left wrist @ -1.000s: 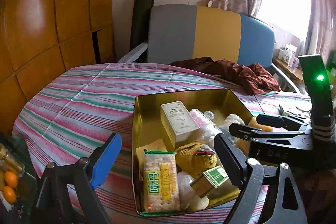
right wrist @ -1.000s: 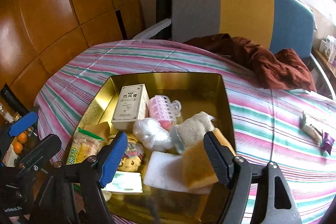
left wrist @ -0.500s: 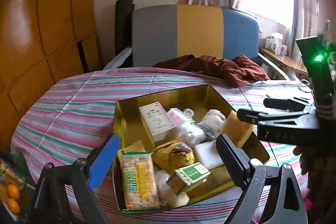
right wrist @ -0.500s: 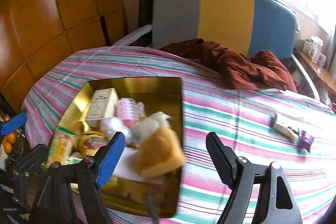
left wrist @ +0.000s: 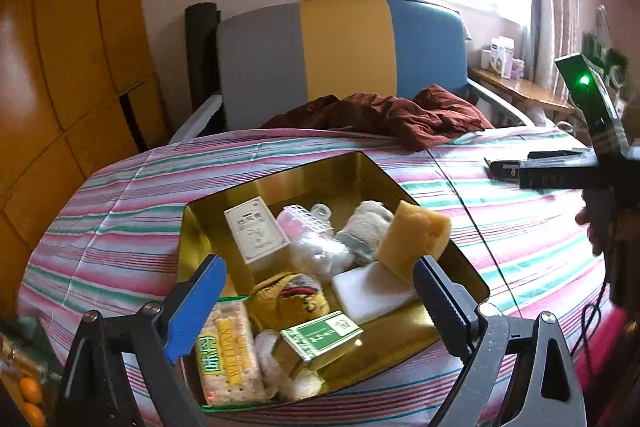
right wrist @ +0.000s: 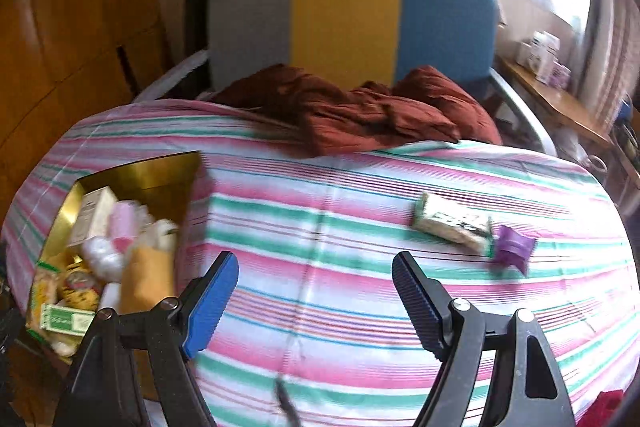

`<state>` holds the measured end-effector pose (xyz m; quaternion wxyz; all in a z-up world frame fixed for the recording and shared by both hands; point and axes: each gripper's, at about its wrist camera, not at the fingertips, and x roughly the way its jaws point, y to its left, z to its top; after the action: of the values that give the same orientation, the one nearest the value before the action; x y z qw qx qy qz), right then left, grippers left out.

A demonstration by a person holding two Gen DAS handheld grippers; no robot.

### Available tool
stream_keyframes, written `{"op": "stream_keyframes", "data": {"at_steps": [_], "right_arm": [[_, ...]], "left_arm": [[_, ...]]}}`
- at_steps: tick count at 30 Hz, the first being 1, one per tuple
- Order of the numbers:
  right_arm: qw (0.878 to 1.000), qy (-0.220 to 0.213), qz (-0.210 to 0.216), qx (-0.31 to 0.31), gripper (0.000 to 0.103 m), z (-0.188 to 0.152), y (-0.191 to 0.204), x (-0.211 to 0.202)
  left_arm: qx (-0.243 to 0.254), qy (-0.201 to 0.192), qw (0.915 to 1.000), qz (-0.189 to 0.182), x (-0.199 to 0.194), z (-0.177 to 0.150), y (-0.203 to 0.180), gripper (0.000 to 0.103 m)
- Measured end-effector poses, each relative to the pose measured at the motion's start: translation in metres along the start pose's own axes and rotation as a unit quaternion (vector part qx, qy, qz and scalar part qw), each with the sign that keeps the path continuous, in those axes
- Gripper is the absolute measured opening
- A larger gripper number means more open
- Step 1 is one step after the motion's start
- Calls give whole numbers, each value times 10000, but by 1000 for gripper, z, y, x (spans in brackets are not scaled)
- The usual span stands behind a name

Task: Organize objects
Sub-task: 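Move both open tools toward the cracker bar and purple sachet on the cloth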

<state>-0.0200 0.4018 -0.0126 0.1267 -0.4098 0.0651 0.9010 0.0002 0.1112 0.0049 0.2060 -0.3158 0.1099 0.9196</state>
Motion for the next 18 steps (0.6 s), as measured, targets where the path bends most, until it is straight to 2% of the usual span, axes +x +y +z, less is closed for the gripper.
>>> {"op": "stream_keyframes", "data": {"at_steps": [11, 15, 18], "right_arm": [[9958, 94, -751, 520, 81, 5, -92, 27], [9879, 22, -957, 1217, 81, 0, -142, 37], [9782, 179, -954, 1835, 81, -9, -171, 44]], "left_arm": [[367, 35, 9993, -89, 6, 7, -29, 96], [487, 48, 9988, -98, 11, 13, -38, 96], [612, 45, 9980, -114, 16, 19, -48, 96]]}}
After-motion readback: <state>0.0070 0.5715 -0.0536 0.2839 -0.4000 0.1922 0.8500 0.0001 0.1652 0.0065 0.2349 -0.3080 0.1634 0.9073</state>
